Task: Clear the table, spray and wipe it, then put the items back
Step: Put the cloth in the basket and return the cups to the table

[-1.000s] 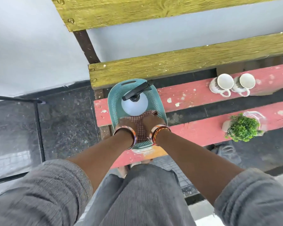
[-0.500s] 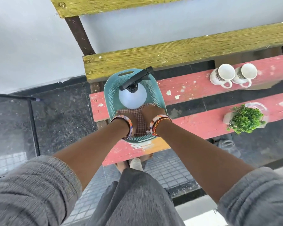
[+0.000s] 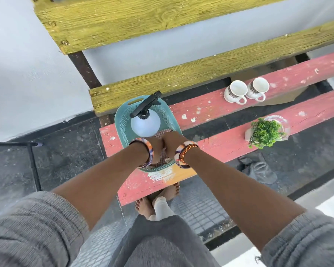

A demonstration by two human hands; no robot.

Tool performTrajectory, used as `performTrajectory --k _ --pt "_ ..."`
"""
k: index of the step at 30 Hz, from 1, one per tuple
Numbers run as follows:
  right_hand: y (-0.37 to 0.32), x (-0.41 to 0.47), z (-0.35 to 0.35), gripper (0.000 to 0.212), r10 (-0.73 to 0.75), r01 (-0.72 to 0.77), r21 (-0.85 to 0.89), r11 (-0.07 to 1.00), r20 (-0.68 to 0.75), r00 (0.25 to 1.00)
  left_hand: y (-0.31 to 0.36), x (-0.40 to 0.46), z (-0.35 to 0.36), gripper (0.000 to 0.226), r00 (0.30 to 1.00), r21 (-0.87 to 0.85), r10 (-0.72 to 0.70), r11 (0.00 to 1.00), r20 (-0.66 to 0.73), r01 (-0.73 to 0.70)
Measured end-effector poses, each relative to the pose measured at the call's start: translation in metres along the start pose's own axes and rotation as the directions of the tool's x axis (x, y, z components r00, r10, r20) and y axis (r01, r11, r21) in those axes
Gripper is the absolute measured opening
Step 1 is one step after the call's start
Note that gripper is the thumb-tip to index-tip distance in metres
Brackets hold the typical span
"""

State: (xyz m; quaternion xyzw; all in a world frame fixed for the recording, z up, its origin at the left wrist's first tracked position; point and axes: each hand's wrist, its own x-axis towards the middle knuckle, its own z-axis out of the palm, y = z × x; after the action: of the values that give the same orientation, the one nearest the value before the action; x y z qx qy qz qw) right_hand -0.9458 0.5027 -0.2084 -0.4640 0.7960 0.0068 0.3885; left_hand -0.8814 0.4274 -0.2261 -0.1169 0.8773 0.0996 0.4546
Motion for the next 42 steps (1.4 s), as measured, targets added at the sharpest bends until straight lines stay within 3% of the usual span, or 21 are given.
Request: performTrajectory --k 6,8,13,16,20,24,28,31,33,37,42 --pt "0.041 -0.040 -0.041 0.026 0.099 -0.096 0.032 0.995 -0.140 0.985 0.026 -0.014 -0.058 0.033 0.992 -0.046 0.056 0.997 -0.114 -0.061" --pt "0.065 -0.050 -0.060 0.032 0.155 -0.147 0.062 0.987 -0.172 0.973 0.044 -0.019 -0.088 0.036 0.979 -0.025 0.134 0.990 -0.152 -0.139" --pt "0.143 -0.063 -0.118 0.035 0.260 -0.234 0.119 0.965 -0.321 0.910 0.088 -0.007 -0.159 0.043 0.918 0.020 0.218 0.974 -0.331 -0.224" --pt "0.201 -0.053 -0.147 0.036 0.313 -0.281 0.141 0.949 -0.327 0.892 0.115 0.028 -0.196 0.044 0.904 0.009 0.198 0.978 -0.379 -0.210" --pt "0.277 -0.026 -0.163 0.044 0.386 -0.332 0.215 0.919 -0.308 0.870 0.146 0.098 -0.224 0.054 0.915 -0.147 0.079 0.978 -0.395 -0.148" --pt "0.334 0.010 -0.161 0.077 0.414 -0.366 0.216 0.905 -0.253 0.875 0.178 0.168 -0.232 0.074 0.924 -0.434 -0.164 0.901 -0.346 -0.003" --pt "0.361 0.042 -0.154 0.096 0.376 -0.339 0.200 0.919 -0.185 0.908 0.198 0.214 -0.226 0.090 0.912 -0.528 -0.337 0.832 -0.233 0.172" --pt "0.371 0.060 -0.143 0.094 0.347 -0.312 0.229 0.922 -0.132 0.928 0.207 0.233 -0.216 0.084 0.885 -0.545 -0.408 0.806 -0.226 0.232" --pt "0.373 0.065 -0.138 0.082 0.347 -0.302 0.242 0.922 -0.172 0.922 0.207 0.237 -0.213 0.073 0.864 -0.542 -0.429 0.807 -0.264 0.235" --pt "0.368 0.061 -0.139 0.067 0.329 -0.281 0.226 0.933 -0.218 0.919 0.193 0.228 -0.212 0.064 0.869 -0.570 -0.404 0.800 -0.285 0.186" --pt "0.333 0.044 -0.156 0.069 0.329 -0.234 0.355 0.905 -0.238 0.914 0.165 0.182 -0.216 0.065 0.821 -0.672 -0.435 0.736 -0.371 0.086"
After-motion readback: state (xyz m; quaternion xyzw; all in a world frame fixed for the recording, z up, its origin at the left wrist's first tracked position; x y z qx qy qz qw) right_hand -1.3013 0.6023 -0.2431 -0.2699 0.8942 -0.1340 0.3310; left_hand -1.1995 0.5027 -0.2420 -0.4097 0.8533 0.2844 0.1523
